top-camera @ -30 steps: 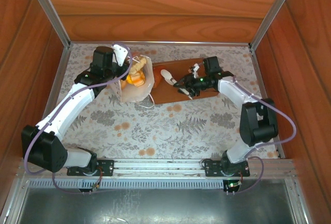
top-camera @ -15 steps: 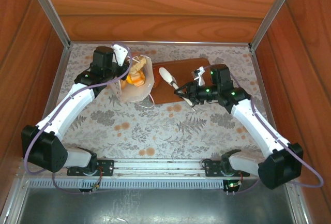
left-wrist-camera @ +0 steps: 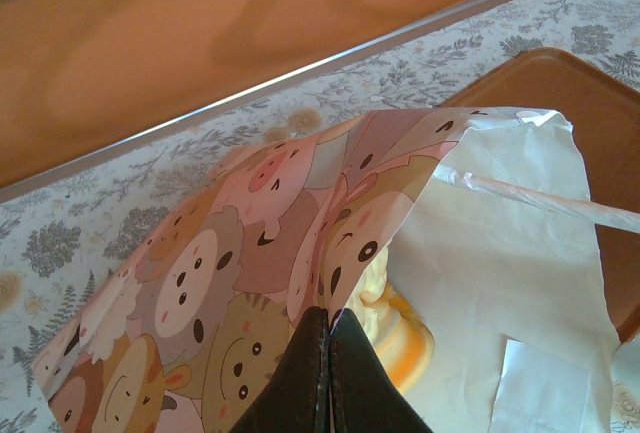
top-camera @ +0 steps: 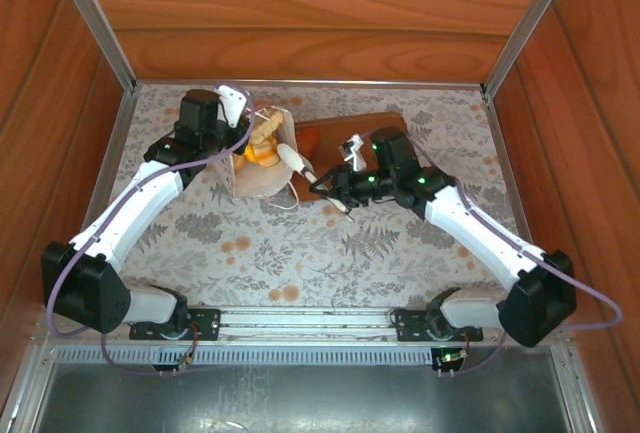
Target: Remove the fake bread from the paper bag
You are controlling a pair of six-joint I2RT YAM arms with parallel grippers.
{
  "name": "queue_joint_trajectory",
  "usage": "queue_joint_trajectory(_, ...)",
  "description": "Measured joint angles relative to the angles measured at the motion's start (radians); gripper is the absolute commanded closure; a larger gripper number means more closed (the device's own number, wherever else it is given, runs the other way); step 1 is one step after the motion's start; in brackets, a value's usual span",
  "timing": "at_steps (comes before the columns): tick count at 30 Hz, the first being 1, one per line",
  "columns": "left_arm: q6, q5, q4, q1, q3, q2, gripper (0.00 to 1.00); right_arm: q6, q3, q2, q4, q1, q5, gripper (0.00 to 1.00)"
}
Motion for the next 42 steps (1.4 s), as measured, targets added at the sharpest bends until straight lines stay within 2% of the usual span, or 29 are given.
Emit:
queue_joint_trajectory(8,0.000,0.000,0.000,0.000,0.000,0.000,1.00,0.017,0.121,0.162,0.043,0.022,0.019,0.54)
queue_joint_trajectory(19,0.000,0.000,0.001,-0.002,-0.002,0.000,1.00,0.033,0.242,0.307,0.043,0.022,0.072,0.48)
queue_joint_trajectory(27,0.000,0.000,0.001,-0.003,-0.002,0.000,1.00,0.052,0.285,0.387,0.053,0.022,0.078,0.44)
queue_joint_trajectory(42,0.000,0.001,0.001,-0.012,-0.002,0.010,1.00,0.079,0.336,0.464,0.108,0.021,0.071,0.44)
